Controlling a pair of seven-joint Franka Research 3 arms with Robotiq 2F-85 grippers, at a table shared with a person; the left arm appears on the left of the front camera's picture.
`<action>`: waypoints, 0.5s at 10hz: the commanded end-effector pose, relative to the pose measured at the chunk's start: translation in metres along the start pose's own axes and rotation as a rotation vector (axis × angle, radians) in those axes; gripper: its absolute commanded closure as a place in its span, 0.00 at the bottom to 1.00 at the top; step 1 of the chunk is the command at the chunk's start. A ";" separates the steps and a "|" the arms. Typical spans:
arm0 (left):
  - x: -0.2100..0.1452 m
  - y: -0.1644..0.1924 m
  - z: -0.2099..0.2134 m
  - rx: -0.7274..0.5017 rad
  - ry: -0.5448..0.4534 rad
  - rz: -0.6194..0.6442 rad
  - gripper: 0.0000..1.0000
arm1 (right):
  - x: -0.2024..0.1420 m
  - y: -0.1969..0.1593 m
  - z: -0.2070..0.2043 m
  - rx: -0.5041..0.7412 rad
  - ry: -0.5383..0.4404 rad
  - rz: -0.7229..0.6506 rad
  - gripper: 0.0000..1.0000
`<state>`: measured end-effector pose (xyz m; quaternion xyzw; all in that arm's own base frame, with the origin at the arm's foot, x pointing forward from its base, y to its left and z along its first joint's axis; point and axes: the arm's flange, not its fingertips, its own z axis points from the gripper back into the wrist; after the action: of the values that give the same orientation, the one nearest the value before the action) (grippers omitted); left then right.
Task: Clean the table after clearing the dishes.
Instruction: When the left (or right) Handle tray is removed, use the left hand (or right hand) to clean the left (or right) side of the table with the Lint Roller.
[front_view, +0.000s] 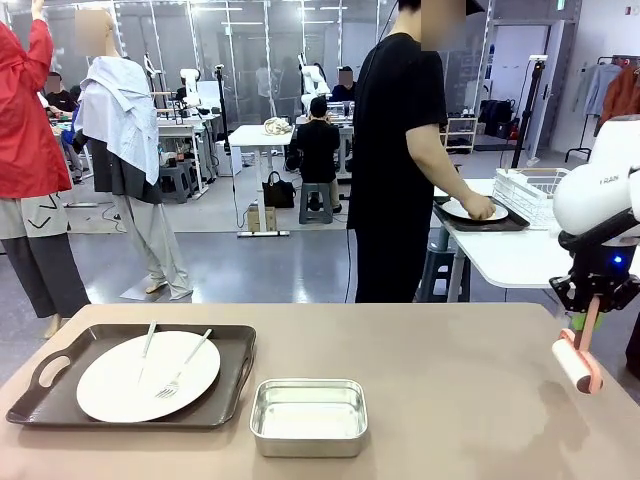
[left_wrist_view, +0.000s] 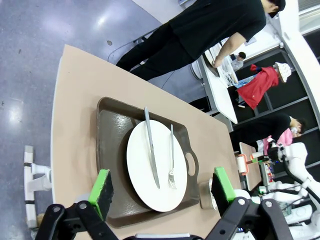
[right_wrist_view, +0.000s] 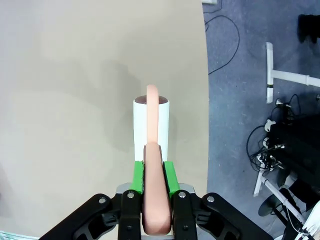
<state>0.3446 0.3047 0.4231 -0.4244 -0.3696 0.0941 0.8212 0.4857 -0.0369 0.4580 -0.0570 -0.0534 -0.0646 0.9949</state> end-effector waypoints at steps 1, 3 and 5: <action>0.001 -0.001 0.003 -0.011 -0.001 -0.003 0.00 | -0.013 0.005 0.006 -0.025 -0.045 -0.019 0.80; 0.001 -0.001 0.003 -0.011 -0.001 -0.003 0.00 | 0.000 0.000 0.000 0.000 0.000 0.000 0.80; 0.001 -0.001 0.003 -0.011 -0.001 -0.003 0.00 | 0.000 0.000 0.000 0.000 0.000 0.000 0.80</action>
<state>0.3446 0.3047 0.4231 -0.4244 -0.3696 0.0941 0.8212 0.4831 -0.0378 0.4550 -0.0578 -0.0496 -0.0646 0.9950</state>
